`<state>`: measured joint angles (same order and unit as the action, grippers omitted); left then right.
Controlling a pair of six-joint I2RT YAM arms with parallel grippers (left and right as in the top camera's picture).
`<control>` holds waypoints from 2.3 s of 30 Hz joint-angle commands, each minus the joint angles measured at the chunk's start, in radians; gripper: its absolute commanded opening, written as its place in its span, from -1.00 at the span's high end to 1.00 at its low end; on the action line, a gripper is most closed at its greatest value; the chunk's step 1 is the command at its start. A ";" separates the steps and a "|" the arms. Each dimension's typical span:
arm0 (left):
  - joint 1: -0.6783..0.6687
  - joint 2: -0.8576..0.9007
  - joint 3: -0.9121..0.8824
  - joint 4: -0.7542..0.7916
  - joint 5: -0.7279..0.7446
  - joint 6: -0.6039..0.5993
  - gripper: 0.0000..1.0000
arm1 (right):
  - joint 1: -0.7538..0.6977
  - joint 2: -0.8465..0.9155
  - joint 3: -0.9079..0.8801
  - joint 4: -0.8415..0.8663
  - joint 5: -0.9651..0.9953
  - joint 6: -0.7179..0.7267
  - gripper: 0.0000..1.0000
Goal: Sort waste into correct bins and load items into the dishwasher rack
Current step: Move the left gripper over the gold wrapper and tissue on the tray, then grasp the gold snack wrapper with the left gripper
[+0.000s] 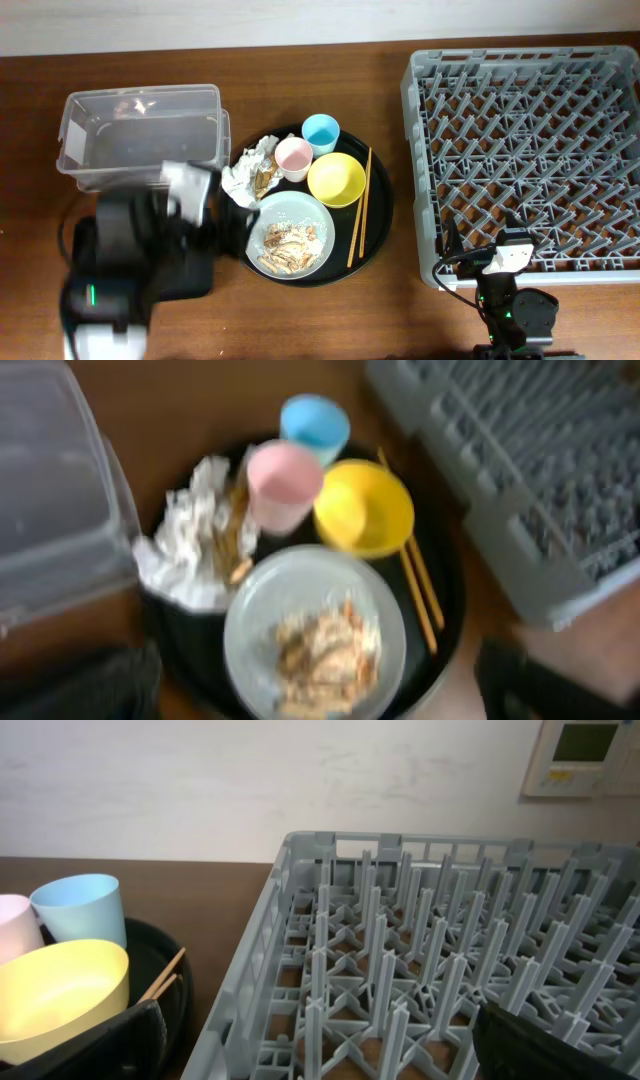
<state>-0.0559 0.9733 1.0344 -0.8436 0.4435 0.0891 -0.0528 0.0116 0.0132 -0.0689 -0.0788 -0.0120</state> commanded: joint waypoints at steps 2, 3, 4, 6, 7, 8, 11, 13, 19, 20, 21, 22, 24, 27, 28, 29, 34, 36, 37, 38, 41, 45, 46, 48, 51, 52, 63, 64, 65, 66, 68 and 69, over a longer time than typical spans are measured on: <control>-0.001 0.310 0.296 -0.159 0.088 0.058 -0.98 | -0.006 -0.008 -0.008 -0.003 0.004 -0.007 -0.97; -0.006 0.363 0.347 -0.183 0.090 0.059 -0.98 | -0.006 -0.008 -0.008 -0.003 0.004 -0.007 -0.97; -0.013 0.402 0.386 -0.203 0.069 0.058 -0.98 | -0.006 -0.008 -0.008 -0.003 0.004 -0.007 -0.97; -0.047 0.477 0.466 -0.256 -0.063 0.031 -0.98 | -0.006 -0.008 -0.008 -0.003 0.004 -0.007 -0.97; -0.073 0.512 0.502 -0.285 -0.162 0.006 -0.98 | -0.006 -0.008 -0.008 -0.003 0.005 -0.007 -0.97; -0.100 0.541 0.526 -0.299 -0.240 0.002 -0.98 | -0.006 -0.008 -0.008 -0.003 0.005 -0.007 -0.97; -0.144 0.586 0.532 -0.294 -0.355 0.003 -0.98 | -0.006 -0.008 -0.008 -0.003 0.005 -0.007 -0.97; -0.146 0.615 0.531 -0.300 -0.354 0.002 -0.98 | -0.006 -0.008 -0.008 -0.003 0.005 -0.007 -0.97; -0.147 0.681 0.512 -0.391 -0.293 0.002 -0.98 | -0.006 -0.008 -0.008 -0.003 0.005 -0.007 -0.97; -0.148 0.696 0.500 -0.397 -0.293 0.002 -0.94 | -0.006 -0.008 -0.008 -0.003 0.005 -0.007 -0.97; -0.150 0.708 0.491 -0.396 -0.292 0.002 -0.88 | -0.006 -0.008 -0.008 -0.003 0.004 -0.007 -0.97; -0.153 0.723 0.478 -0.391 -0.291 0.001 -0.79 | -0.006 -0.008 -0.008 -0.003 0.004 -0.007 -0.97; -0.159 0.757 0.458 -0.365 -0.294 -0.044 -0.36 | -0.006 -0.008 -0.008 -0.003 0.005 -0.007 -0.97; -0.160 0.799 0.452 -0.317 -0.294 -0.079 -0.36 | -0.006 -0.008 -0.008 -0.003 0.004 -0.007 -0.97; -0.160 0.812 0.452 -0.301 -0.296 -0.096 -0.32 | -0.006 -0.008 -0.008 -0.003 0.005 -0.007 -0.97; -0.160 0.822 0.452 -0.294 -0.299 -0.109 -0.30 | -0.006 -0.008 -0.008 -0.003 0.004 -0.007 -0.97; -0.183 0.891 0.452 -0.282 -0.301 -0.131 -0.30 | -0.006 -0.008 -0.008 -0.003 0.004 -0.007 -0.97; -0.199 0.912 0.452 -0.266 -0.328 -0.151 -0.28 | -0.006 -0.008 -0.008 -0.003 0.005 -0.007 -0.97; -0.208 0.924 0.452 -0.257 -0.359 -0.181 -0.27 | -0.006 -0.008 -0.008 -0.003 0.005 -0.007 -0.97; -0.217 0.935 0.452 -0.249 -0.391 -0.211 -0.24 | -0.006 -0.008 -0.008 -0.003 0.005 -0.007 -0.97; -0.238 0.967 0.452 -0.241 -0.478 -0.311 -0.24 | -0.006 -0.008 -0.008 -0.003 0.004 -0.007 -0.98; -0.231 1.007 0.452 -0.237 -0.529 -0.400 -0.25 | -0.006 -0.008 -0.008 -0.003 0.004 -0.007 -0.97; -0.227 1.017 0.452 -0.235 -0.526 -0.400 -0.25 | -0.006 -0.008 -0.008 -0.003 0.004 -0.007 -0.97; -0.227 1.031 0.452 -0.230 -0.516 -0.399 -0.25 | -0.006 -0.008 -0.008 -0.003 0.004 -0.007 -0.97; -0.227 1.047 0.452 -0.208 -0.508 -0.400 -0.25 | -0.006 -0.008 -0.008 -0.003 0.004 -0.007 -0.97; -0.227 1.050 0.452 -0.197 -0.507 -0.400 -0.25 | -0.006 -0.008 -0.008 -0.003 0.004 -0.007 -0.97; -0.227 1.076 0.452 -0.087 -0.430 -0.399 -0.24 | -0.006 -0.008 -0.008 -0.003 0.005 -0.007 -0.97; -0.227 1.076 0.452 -0.087 -0.427 -0.399 -0.23 | -0.006 -0.008 -0.008 -0.003 0.004 -0.007 -0.97; -0.227 1.076 0.452 -0.089 -0.422 -0.399 -0.22 | -0.006 -0.008 -0.008 -0.003 0.005 -0.007 -0.97; -0.227 1.076 0.452 -0.092 -0.414 -0.399 -0.19 | -0.006 -0.008 -0.008 -0.003 0.005 -0.007 -0.97; -0.227 1.071 0.453 -0.093 -0.401 -0.399 -0.18 | -0.006 -0.008 -0.008 -0.003 0.004 -0.007 -0.97; -0.225 1.062 0.453 -0.093 -0.401 -0.399 -0.18 | -0.006 -0.008 -0.008 -0.003 0.004 -0.007 -0.97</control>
<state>-0.2867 2.0384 1.4937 -0.9344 0.0113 -0.3000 -0.0528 0.0109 0.0128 -0.0700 -0.0788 -0.0120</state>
